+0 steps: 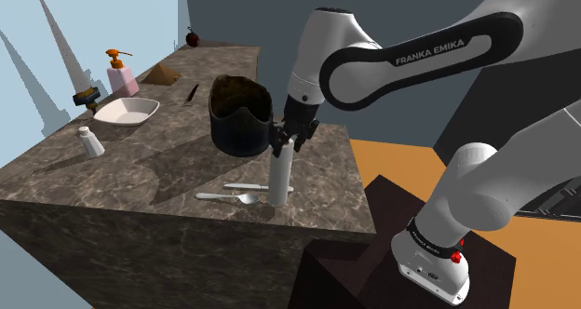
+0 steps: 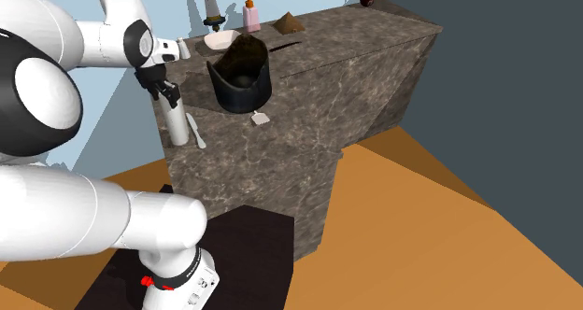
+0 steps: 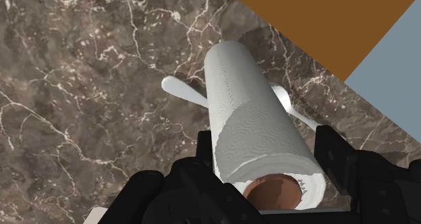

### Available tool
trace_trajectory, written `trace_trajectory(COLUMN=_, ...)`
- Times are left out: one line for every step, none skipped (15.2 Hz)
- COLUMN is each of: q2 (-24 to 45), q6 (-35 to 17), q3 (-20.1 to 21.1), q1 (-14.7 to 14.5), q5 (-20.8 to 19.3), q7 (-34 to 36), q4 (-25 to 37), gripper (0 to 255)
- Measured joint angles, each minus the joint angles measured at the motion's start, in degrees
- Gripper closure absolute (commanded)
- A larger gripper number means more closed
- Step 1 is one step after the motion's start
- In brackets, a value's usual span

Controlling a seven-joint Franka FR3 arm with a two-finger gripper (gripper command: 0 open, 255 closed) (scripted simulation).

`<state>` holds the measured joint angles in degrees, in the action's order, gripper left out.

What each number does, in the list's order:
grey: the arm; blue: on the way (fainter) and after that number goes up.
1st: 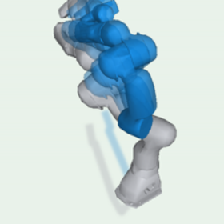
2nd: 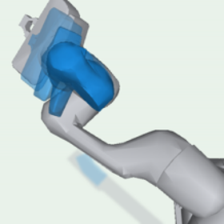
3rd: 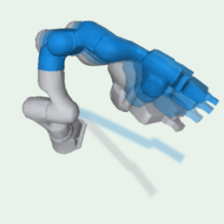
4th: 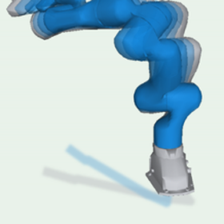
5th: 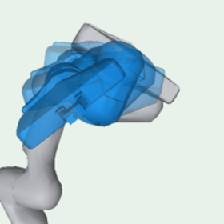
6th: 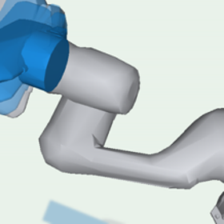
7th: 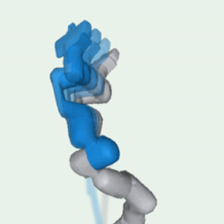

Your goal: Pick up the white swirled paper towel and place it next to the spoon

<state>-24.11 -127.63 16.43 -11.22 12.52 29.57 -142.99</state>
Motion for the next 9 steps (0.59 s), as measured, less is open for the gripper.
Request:
trace_trajectory(q2=0.43, q6=-1.32, q3=0.12, q1=-0.04, q5=0.12, q7=-0.12, q4=-0.92, gripper=255)
trace_trajectory(q2=0.57, q6=-1.94, q3=0.12, q1=-0.04, q5=0.18, q7=-0.25, q4=-1.41, gripper=255)
trace_trajectory(q2=0.62, q6=-2.22, q3=0.14, q1=-0.05, q5=0.21, q7=-0.29, q4=-1.64, gripper=255)
trace_trajectory(q2=0.68, q6=-2.40, q3=0.16, q1=-0.05, q5=0.22, q7=-0.30, q4=-1.75, gripper=255)
trace_trajectory(q2=0.70, q6=-2.50, q3=0.17, q1=-0.06, q5=0.23, q7=-0.30, q4=-1.80, gripper=255)
trace_trajectory(q2=0.72, q6=-2.53, q3=0.17, q1=-0.06, q5=0.23, q7=-0.31, q4=-1.82, gripper=255)
trace_trajectory(q2=0.72, q6=-2.55, q3=0.17, q1=-0.06, q5=0.23, q7=-0.31, q4=-1.83, gripper=255)
trace_trajectory(q2=0.72, q6=-2.56, q3=0.17, q1=-0.06, q5=0.23, q7=-0.31, q4=-1.83, gripper=255)
trace_trajectory(q2=0.73, q6=-2.56, q3=0.17, q1=-0.06, q5=0.23, q7=-0.31, q4=-1.83, gripper=0)
